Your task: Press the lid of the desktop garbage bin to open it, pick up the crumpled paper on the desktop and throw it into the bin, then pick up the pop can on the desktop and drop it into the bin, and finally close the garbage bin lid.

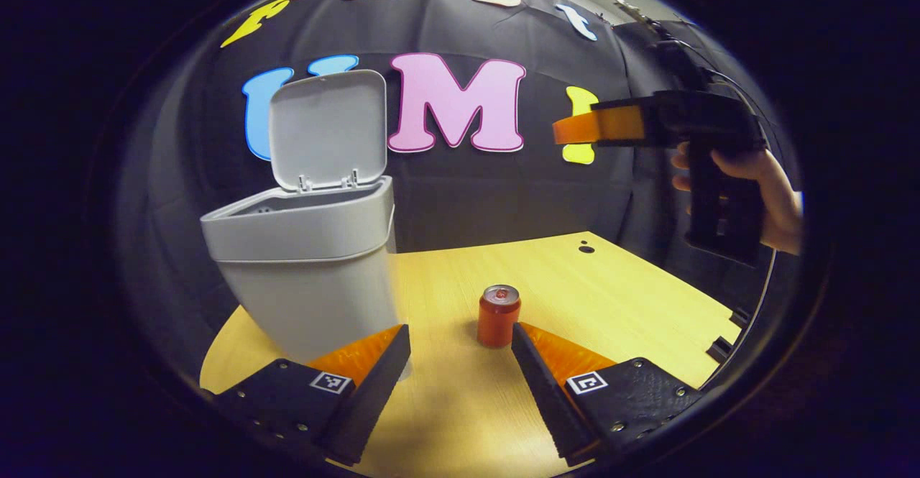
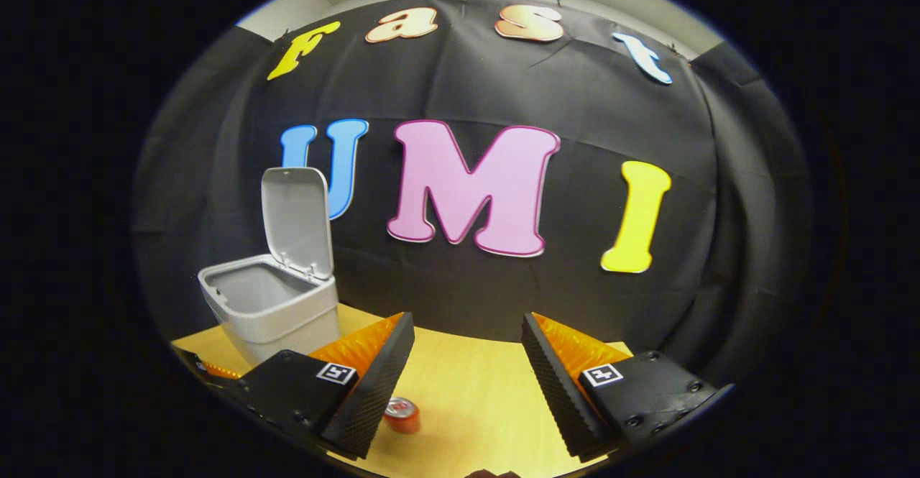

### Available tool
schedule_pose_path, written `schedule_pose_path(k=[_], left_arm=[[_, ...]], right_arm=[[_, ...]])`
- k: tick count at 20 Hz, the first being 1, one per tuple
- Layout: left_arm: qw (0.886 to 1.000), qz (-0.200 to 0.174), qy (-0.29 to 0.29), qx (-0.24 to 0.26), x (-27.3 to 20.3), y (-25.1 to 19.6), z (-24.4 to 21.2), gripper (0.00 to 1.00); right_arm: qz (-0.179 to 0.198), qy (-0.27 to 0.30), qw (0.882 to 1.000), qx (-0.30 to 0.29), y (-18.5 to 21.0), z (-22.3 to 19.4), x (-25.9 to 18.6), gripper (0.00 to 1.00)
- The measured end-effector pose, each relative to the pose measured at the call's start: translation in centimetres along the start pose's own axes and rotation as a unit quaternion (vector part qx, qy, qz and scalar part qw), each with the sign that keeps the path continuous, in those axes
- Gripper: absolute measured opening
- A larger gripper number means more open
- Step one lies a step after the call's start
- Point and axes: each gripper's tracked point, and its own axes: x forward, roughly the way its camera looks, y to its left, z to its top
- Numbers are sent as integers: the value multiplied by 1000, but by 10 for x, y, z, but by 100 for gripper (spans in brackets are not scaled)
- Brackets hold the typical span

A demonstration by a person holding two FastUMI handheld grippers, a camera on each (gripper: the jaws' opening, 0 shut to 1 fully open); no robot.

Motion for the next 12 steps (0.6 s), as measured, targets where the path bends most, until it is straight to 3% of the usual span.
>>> schedule_pose_path(k=[6,9,12], left_arm=[[1000,-24,5,4,70,-24,-25,93],[999,-14,13,27,100,-29,-40,94],[999,-26,10,19,129,-43,-49,93]], right_arm=[[-35,34,998,30,-36,-78,-50,98],[-40,55,997,30,-43,-115,-69,98],[-35,69,996,31,-43,-147,-81,98]])
